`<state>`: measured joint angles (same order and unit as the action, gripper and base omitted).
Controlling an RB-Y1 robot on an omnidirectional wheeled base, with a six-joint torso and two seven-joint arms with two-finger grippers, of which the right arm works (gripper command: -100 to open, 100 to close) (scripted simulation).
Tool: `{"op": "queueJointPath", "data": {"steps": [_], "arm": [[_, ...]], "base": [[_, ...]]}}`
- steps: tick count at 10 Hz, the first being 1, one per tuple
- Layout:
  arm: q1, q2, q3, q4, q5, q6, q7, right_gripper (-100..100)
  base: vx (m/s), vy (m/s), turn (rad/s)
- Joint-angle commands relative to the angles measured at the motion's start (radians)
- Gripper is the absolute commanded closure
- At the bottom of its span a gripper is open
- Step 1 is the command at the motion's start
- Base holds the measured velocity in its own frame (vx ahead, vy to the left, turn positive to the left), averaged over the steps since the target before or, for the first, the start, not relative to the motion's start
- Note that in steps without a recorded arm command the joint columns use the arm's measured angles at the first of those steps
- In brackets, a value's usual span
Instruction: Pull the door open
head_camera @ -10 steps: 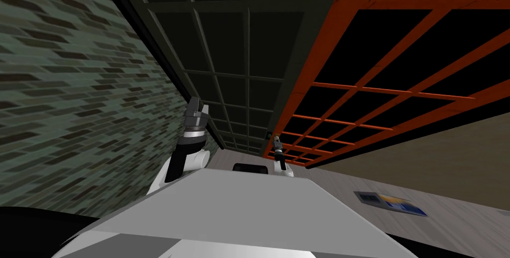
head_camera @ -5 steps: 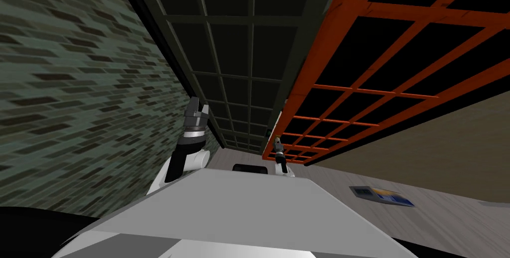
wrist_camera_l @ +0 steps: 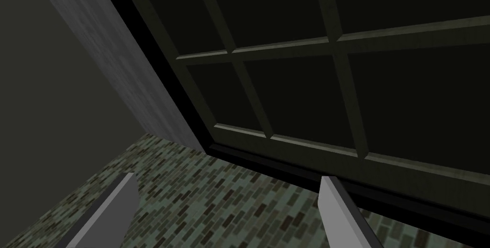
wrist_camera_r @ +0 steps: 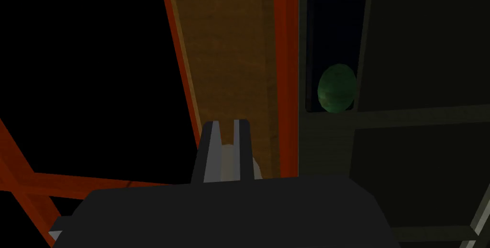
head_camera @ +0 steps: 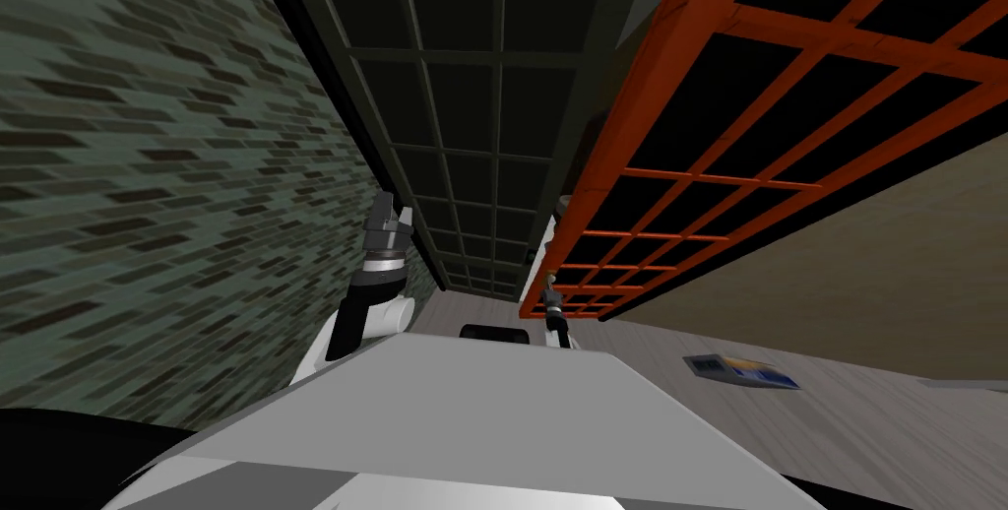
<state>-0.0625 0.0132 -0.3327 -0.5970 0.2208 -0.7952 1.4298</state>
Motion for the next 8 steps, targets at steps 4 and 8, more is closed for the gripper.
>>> {"op": "queueJointPath", "data": {"steps": [4, 8], "arm": [[0.016, -0.044, 0.012, 0.016, 0.008, -0.009, -0.029, -100], [0.001, -0.093, 0.041, 0.01, 0.024, -0.035, -0.072, -100]], "base": [[-0.134, 0.038, 0.034], [-0.193, -0.014, 0.096]]}}
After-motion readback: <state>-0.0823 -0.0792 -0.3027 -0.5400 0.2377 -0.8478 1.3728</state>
